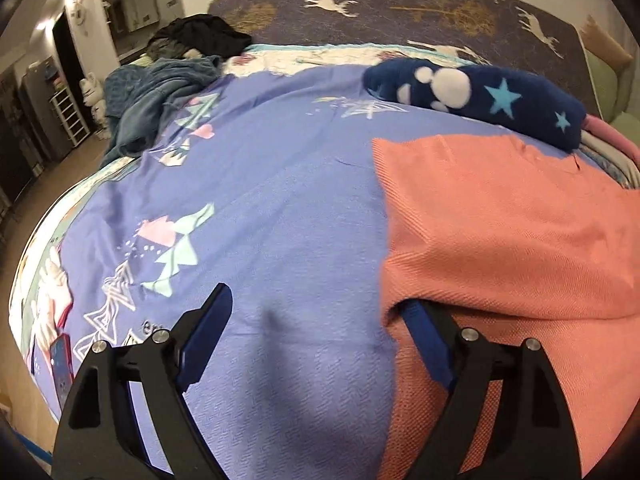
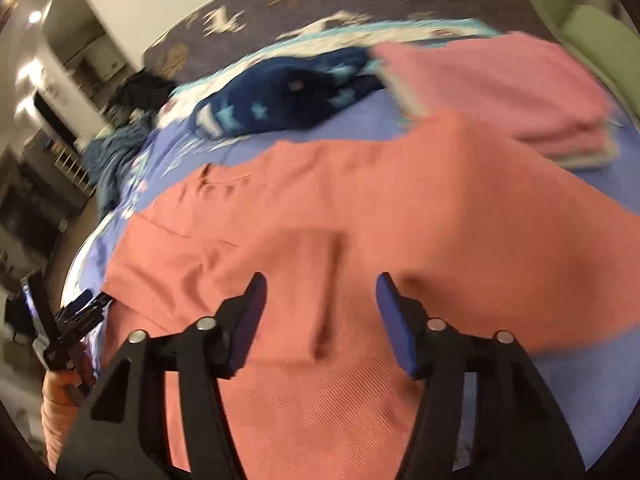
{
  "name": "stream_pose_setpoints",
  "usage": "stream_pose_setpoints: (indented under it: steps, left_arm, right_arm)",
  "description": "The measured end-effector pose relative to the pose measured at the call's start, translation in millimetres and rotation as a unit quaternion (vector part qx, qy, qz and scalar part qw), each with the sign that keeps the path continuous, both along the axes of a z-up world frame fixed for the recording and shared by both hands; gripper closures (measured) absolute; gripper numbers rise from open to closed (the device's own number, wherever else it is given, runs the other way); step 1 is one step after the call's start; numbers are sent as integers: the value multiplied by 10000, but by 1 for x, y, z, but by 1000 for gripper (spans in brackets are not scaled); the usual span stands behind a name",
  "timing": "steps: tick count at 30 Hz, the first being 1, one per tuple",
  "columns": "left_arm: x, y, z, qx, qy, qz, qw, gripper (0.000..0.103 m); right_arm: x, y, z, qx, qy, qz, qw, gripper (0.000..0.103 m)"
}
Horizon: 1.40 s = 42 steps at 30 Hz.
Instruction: Fold small clothes
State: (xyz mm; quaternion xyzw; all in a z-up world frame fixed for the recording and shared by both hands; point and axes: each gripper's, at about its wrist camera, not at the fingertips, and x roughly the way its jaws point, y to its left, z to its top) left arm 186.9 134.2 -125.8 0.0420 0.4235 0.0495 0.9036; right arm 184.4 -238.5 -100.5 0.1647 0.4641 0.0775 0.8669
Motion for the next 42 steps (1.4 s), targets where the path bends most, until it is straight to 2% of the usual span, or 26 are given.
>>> stream_pose_setpoints:
  steps: [2, 3, 4, 5, 6, 7, 9, 10, 12, 14, 16, 17, 19, 22, 24, 27, 28, 29, 31, 32, 33, 36, 38, 39, 40, 42]
  left_arm:
    - [4, -6, -2, 119, 26, -63, 9999, 17]
    - [7, -9, -2, 179, 34, -77, 9998, 17]
    - [9, -11, -3, 235, 30, -85, 9997, 17]
    - [10, -13, -3, 323, 15, -78, 9994, 17]
    - [11, -14, -3, 535, -27, 12, 9986, 17]
    - [11, -13, -3, 762, -82, 169, 9969, 18]
    - [9, -9, -3, 710, -138, 246, 9971, 17]
    - [8, -9, -3, 713, -152, 243, 9970, 17]
    - [8, -11, -3, 862, -155, 236, 9959, 17]
    - [7, -11, -2, 869, -143, 157, 9960, 17]
    - [-2, -7, 1, 663, -122, -27, 9977, 17]
    - [-7, -3, 4, 505, -97, -127, 9986, 17]
    - [-18, 7, 13, -33, -65, -361, 9993, 17]
    - [-21, 22, 39, -830, -374, -512, 9945, 17]
    - [-6, 21, 48, -888, -527, -491, 9934, 18]
    - [38, 10, 30, -751, -172, -432, 9961, 18]
    - [53, 5, 19, -762, 21, -407, 9963, 20]
    - [67, 1, 7, -912, 260, -458, 9944, 32]
    - [83, -9, -9, -1168, 482, -628, 9900, 56]
    - [84, -12, -7, -1066, 306, -624, 9919, 81]
    - [85, -18, -3, -871, 254, -714, 9933, 100]
    - [78, -19, 2, -287, 40, -502, 9983, 101]
    - [75, -19, -3, 340, -50, -321, 9989, 102]
    - [75, -13, -9, 305, 50, -287, 9991, 102]
    - [73, -6, -10, 2, 128, -287, 9995, 102]
    - [66, 3, -2, -313, -18, -255, 9992, 99]
  right_arm:
    - [25, 9, -14, 91, 276, 234, 9993, 35]
    - [35, 17, -22, -41, 410, 256, 9988, 45]
    - [40, 20, -26, -230, 424, 250, 9985, 65]
    - [42, 29, -23, -698, 315, 167, 9969, 97]
    - [40, 33, -16, -757, 221, 145, 9968, 97]
    - [29, 32, 5, -637, -178, -26, 9978, 97]
    - [10, 26, 35, -805, -677, -297, 9940, 95]
    - [6, 21, 40, -929, -710, -475, 9920, 93]
    - [18, 13, 29, -1612, -366, -717, 9836, 76]
    - [30, 8, 4, -2044, 78, -628, 9768, 73]
    - [25, -3, -5, -1718, 287, -680, 9824, 72]
    - [20, -9, -3, -1425, 220, -715, 9870, 66]
    - [12, -13, 2, -1181, 106, -675, 9906, 57]
    - [1, -8, 3, -1143, 102, -472, 9923, 56]
    - [-6, 2, -3, -963, 167, -216, 9950, 55]
    - [-17, 15, -12, -815, 289, 139, 9962, 48]
    - [-21, 19, -15, -819, 295, 177, 9960, 46]
    - [-21, 24, -19, -920, 242, 182, 9953, 44]
    - [-22, 31, -22, -1133, 113, 248, 9932, 68]
    - [-22, 37, -20, -1218, -19, 424, 9917, 101]
    - [-22, 41, -16, -1362, -123, 487, 9894, 103]
    - [-32, 42, 9, -2458, -776, 88, 9662, 103]
    - [-30, 33, 5, -2946, -715, -10, 9529, 103]
    - [-26, 27, -4, -2836, -455, 61, 9578, 103]
    - [-26, 21, -10, -2608, -265, 65, 9650, 103]
    - [-32, 9, -17, -1813, -159, 79, 9833, 102]
